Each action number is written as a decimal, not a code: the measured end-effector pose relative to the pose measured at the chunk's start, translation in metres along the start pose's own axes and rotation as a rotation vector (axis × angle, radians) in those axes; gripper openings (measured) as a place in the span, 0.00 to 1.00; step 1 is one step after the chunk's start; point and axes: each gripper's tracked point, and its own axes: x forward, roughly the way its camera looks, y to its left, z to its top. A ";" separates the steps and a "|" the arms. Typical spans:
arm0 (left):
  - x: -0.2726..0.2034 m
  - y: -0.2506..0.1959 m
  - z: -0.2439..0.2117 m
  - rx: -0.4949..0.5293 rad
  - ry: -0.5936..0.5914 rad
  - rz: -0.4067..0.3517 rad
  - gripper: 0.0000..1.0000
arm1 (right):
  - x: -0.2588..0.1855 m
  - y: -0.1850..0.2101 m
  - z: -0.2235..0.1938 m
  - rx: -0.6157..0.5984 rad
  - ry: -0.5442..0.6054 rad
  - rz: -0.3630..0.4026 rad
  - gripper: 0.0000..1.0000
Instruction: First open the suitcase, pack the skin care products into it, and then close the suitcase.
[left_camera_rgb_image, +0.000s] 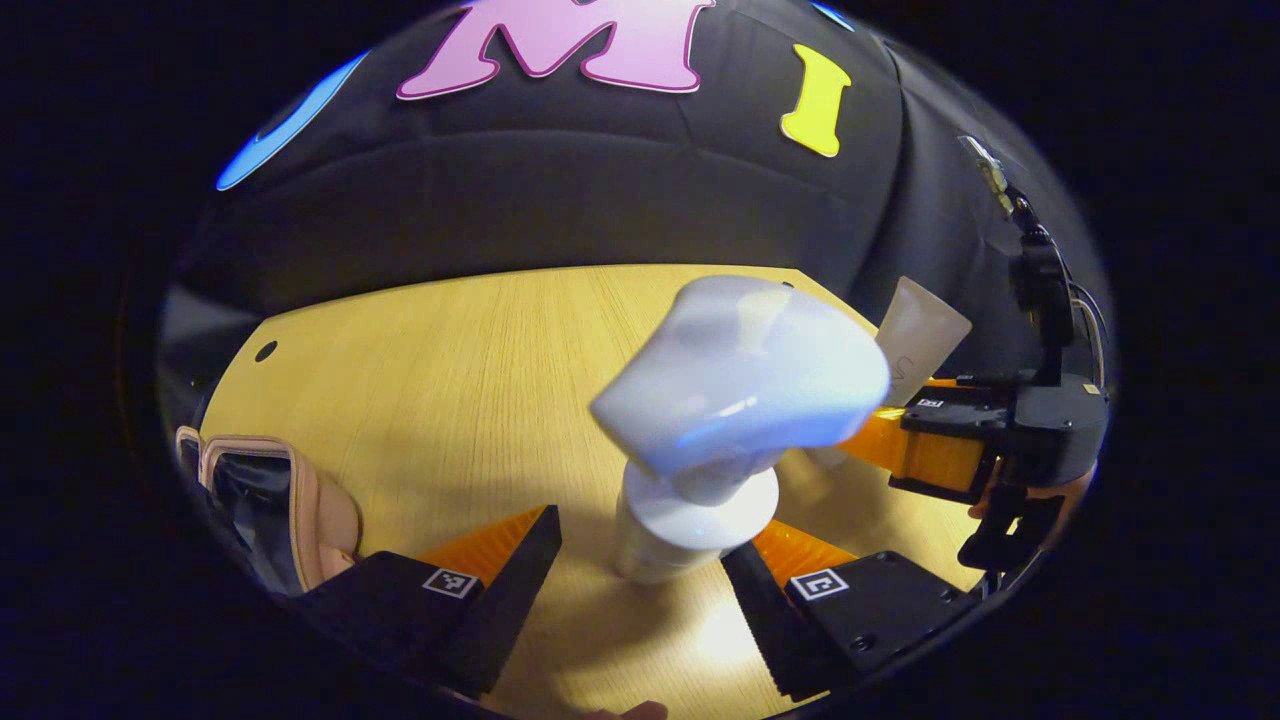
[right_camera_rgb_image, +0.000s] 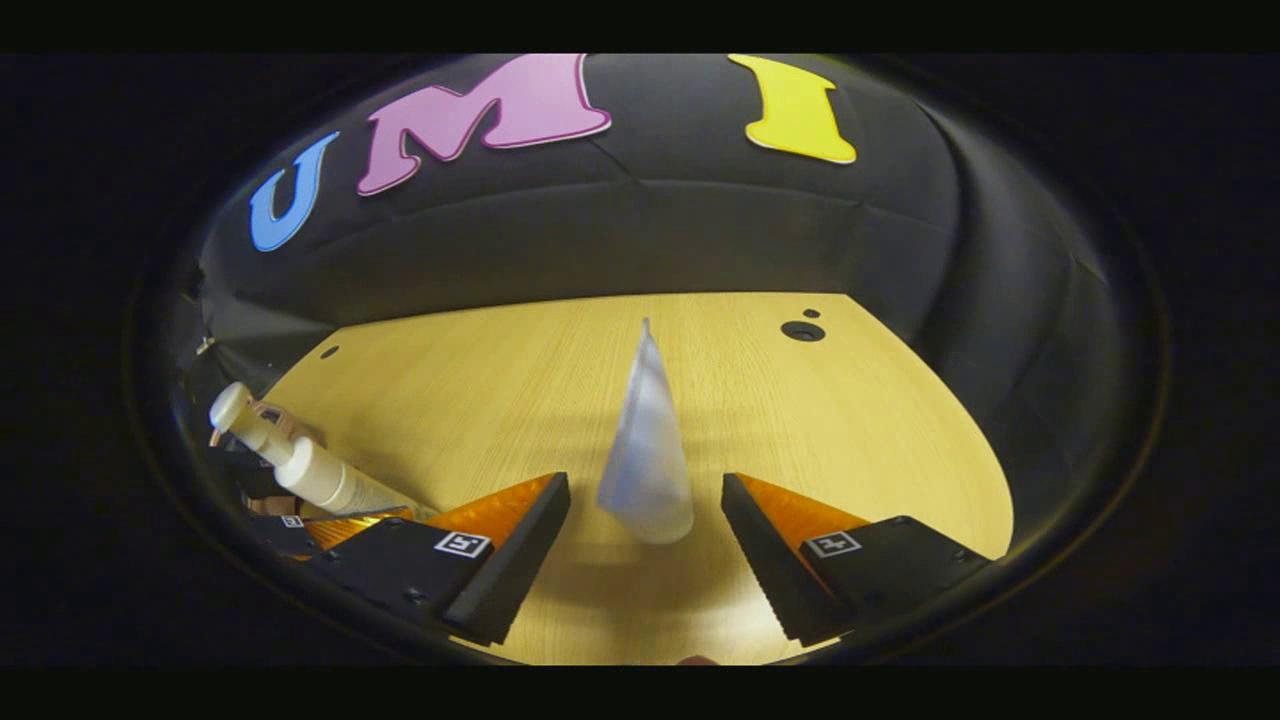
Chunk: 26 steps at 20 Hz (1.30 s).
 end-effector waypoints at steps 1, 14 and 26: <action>0.004 0.000 0.002 0.001 -0.003 0.006 0.97 | 0.001 0.000 0.000 0.013 -0.003 -0.003 0.98; -0.047 -0.002 -0.017 -0.006 0.204 -0.095 0.55 | -0.029 0.008 -0.011 0.043 0.079 0.035 0.32; -0.209 0.157 -0.006 0.094 0.421 -0.048 0.55 | -0.123 0.064 0.015 0.127 -0.016 0.125 0.32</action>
